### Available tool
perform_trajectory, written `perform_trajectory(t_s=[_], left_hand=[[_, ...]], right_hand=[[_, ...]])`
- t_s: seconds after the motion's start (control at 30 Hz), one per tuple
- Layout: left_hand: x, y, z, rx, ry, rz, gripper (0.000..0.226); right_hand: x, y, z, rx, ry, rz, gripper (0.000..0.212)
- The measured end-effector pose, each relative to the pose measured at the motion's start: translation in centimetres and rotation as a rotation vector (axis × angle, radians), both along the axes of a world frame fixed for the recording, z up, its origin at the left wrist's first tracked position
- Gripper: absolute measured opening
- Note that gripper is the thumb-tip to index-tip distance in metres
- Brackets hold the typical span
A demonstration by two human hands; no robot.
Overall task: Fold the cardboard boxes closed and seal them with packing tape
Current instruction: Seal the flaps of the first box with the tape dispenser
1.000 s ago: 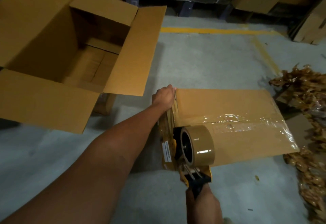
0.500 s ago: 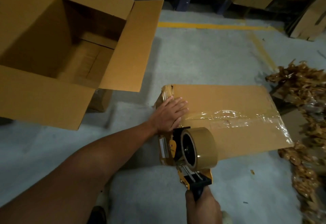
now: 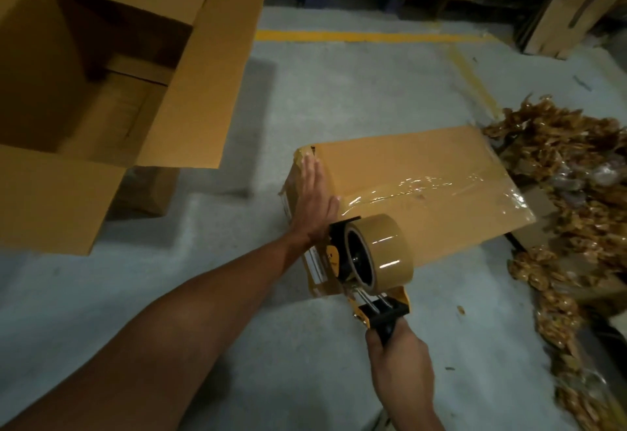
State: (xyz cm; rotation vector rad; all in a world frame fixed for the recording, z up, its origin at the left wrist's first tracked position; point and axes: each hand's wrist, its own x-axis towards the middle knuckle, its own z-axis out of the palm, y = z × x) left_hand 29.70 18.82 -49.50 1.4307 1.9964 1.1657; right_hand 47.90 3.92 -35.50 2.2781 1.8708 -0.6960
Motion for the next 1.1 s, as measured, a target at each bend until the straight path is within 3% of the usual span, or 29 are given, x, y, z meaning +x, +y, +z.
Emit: perform_trajectory(t_s=[0.07, 0.17, 0.43, 0.63, 0.83, 0.93, 1.03, 1.1], left_hand=[[0.4, -0.1, 0.3, -0.019, -0.148, 0.038, 0.087], [0.4, -0.4, 0.8, -0.028, -0.205, 0.030, 0.086], [-1.5, -0.8, 0.6, -0.232, 0.114, -0.126, 0.077], [-1.9, -0.7, 1.3, -0.343, 0.155, -0.170, 0.080], [-1.4, -0.8, 2.5, -0.446, 0.261, -0.122, 0.077], [-0.2, -1.1, 3.9, -0.256, 0.503, -0.129, 0.064], [1.6, -2.1, 3.9, -0.078, 0.536, -0.459, 0.056], [2.6, -3.1, 3.2, -0.090, 0.645, -0.601, 0.064]], right_hand=[[0.0, -0.4, -0.3, 0.028, 0.033, -0.011, 0.023], [0.2, -0.6, -0.5, 0.042, 0.024, 0.019, 0.022], [1.3, -1.6, 1.2, -0.003, -0.048, 0.068, 0.026], [3.2, -3.9, 1.0, -0.058, -0.110, -0.003, 0.046], [4.1, -4.3, 0.1, -0.075, -0.094, -0.059, 0.045], [4.6, -4.3, 0.0, -0.076, -0.049, -0.057, 0.035], [5.1, -4.1, -0.2, -0.104, -0.006, -0.035, 0.013], [5.5, -4.1, -0.6, -0.102, 0.008, -0.043, 0.015]])
